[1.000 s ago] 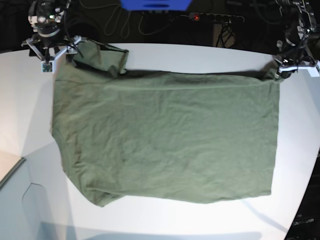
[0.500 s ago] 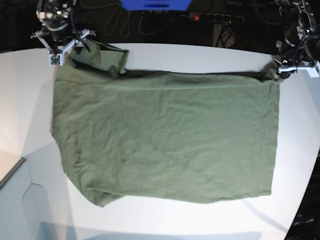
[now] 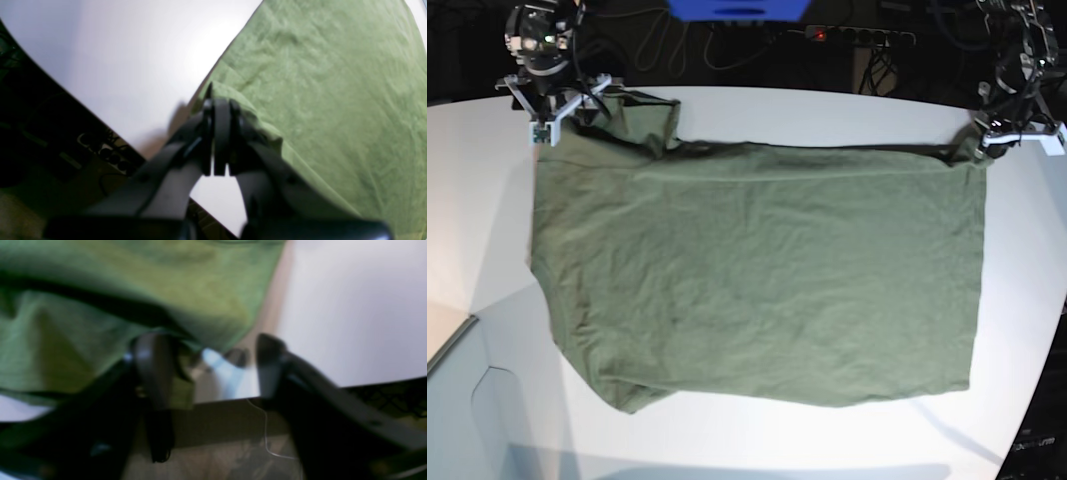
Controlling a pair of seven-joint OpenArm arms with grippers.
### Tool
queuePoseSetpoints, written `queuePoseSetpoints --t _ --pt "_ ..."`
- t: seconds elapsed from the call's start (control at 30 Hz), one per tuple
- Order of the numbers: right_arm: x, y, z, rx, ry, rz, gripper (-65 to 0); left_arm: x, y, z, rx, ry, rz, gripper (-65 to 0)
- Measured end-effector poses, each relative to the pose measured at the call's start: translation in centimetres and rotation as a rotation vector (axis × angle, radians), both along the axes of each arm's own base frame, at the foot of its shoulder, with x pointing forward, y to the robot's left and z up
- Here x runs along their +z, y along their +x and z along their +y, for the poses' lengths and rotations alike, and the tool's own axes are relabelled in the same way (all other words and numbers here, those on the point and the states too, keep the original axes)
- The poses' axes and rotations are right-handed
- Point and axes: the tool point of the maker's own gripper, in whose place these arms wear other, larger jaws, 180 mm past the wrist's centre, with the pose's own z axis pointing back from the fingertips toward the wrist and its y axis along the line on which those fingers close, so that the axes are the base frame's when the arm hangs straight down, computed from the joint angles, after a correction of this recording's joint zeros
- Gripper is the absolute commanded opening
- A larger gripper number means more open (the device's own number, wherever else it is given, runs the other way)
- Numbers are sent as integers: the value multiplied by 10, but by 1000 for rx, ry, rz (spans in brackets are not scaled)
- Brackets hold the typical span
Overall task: Layout the t-shirt on the table in an organized manner, then fold the t-shirt properly
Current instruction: 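Hold the shoulder edge with both grippers and smooth the shirt flat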
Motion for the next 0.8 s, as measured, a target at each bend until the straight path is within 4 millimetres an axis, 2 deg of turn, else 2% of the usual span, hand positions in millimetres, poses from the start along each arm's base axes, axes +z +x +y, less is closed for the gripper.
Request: queuePoseSetpoints --t 0.13,0.17,0.33,0.43,0.53,0.63,0.7,0.8 --pt "-2 -2 13 32 17 7 -622 0 0 0 0 0 0 -648" --pt "-3 -4 15 38 20 8 -650 0 0 0 0 0 0 -648" --pt "-1 -13 14 39 10 32 -650 1 0 1 -1 0 -1 -648" --pt "11 -25 6 45 -30 49 -650 2 0 1 -1 3 -4 -648" --pt "35 -17 0 54 -68 -8 -650 8 -1 2 -5 8 -10 -648" --pt "55 -7 -2 60 -90 -71 -650 31 -1 13 13 54 -59 -648" --pt "60 -8 -4 60 -101 -73 -650 40 2 15 8 73 -78 -648" --pt "64 -9 -7 59 -114 -75 -650 44 3 14 5 70 -85 -648"
